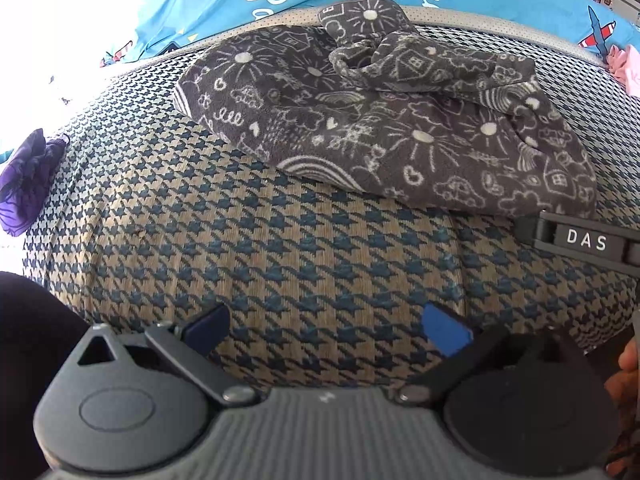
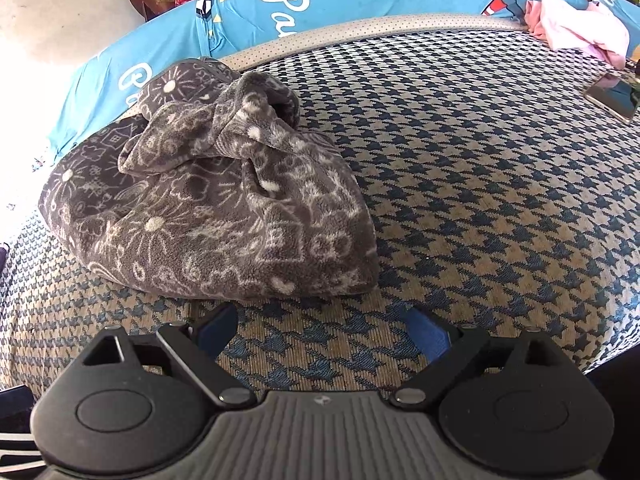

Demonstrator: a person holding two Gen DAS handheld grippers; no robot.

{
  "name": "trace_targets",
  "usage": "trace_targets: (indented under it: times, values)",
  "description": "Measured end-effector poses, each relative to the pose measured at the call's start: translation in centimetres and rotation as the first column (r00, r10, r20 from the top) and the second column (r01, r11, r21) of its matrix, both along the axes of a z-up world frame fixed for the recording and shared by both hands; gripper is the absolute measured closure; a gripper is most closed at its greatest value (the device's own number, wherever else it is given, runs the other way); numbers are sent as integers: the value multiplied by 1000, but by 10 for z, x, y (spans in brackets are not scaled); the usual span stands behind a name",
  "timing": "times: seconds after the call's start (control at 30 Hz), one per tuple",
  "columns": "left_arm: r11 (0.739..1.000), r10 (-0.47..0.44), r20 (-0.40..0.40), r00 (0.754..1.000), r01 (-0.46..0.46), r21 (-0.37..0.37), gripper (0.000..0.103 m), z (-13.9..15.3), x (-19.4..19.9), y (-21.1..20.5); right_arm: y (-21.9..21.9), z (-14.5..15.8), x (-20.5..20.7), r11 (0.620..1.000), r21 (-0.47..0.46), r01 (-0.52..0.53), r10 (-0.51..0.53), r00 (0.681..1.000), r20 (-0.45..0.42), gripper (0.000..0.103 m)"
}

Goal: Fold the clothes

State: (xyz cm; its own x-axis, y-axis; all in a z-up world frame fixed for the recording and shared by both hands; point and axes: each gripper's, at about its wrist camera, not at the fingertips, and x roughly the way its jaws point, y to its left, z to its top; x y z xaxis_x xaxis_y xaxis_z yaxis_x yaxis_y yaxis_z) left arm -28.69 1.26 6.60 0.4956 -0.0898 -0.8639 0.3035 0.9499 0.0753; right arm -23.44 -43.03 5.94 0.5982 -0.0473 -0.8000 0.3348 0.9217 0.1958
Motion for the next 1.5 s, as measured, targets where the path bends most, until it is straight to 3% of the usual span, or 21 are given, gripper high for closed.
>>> trace_targets:
  times: [0.03,0.1,0.3,0.7,1.07,1.5]
  values:
    - [1000,0,0,1000,0,0,0,-7,-5,-4,0,0,0,1000,-3,-1,1,1000,-2,11]
    - [1000,-3,1,1000,3,3,0,14,-51,-39,0,-1,0,1000,-8,-2,2,1000,-5,11]
    - [999,32,-2,999,-32,2,0,-29,-30,-115,0,-5,-1,1000,-17,-3,3,1000,-12,11]
    - [996,92,-6,996,-92,-3,0,-43,11,-202,-1,-12,-5,1000,-21,-10,9,1000,-15,11]
    - [993,122,-2,993,-122,-4,0,-54,35,-245,-2,-15,-7,1000,-25,-17,16,1000,-16,11]
    - [988,152,14,988,-152,3,0,-60,53,-263,-2,-15,-12,998,-53,-28,28,1000,-12,11]
